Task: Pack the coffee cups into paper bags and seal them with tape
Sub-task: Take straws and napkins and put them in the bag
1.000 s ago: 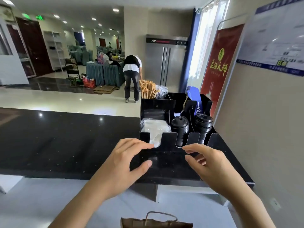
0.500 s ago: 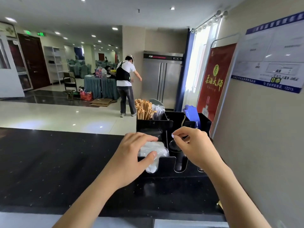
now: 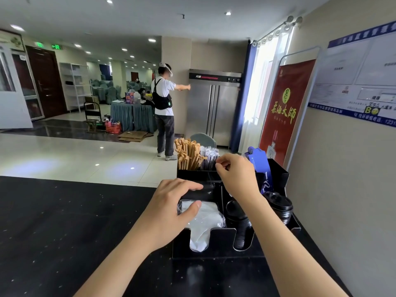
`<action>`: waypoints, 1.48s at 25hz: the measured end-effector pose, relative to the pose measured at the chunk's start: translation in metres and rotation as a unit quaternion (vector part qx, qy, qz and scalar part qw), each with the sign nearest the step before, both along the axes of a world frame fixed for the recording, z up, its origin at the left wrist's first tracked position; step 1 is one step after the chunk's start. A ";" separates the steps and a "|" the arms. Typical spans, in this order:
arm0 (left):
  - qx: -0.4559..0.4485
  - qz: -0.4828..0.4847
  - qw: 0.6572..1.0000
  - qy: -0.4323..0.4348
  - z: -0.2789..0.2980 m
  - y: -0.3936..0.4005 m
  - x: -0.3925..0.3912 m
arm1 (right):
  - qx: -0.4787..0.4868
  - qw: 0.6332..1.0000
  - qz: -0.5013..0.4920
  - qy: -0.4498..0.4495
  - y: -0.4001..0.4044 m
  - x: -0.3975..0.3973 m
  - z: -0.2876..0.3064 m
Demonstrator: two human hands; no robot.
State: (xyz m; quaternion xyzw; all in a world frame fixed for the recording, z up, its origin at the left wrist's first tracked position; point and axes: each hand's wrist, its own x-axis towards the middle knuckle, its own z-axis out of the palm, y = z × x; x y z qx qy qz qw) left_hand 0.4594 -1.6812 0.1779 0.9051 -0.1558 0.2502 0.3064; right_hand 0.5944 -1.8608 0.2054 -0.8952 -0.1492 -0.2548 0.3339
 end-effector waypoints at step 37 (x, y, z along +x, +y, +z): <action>0.004 0.004 1.000 0.025 -0.016 0.004 0.008 | 0.123 0.988 0.045 0.081 0.008 0.063 0.010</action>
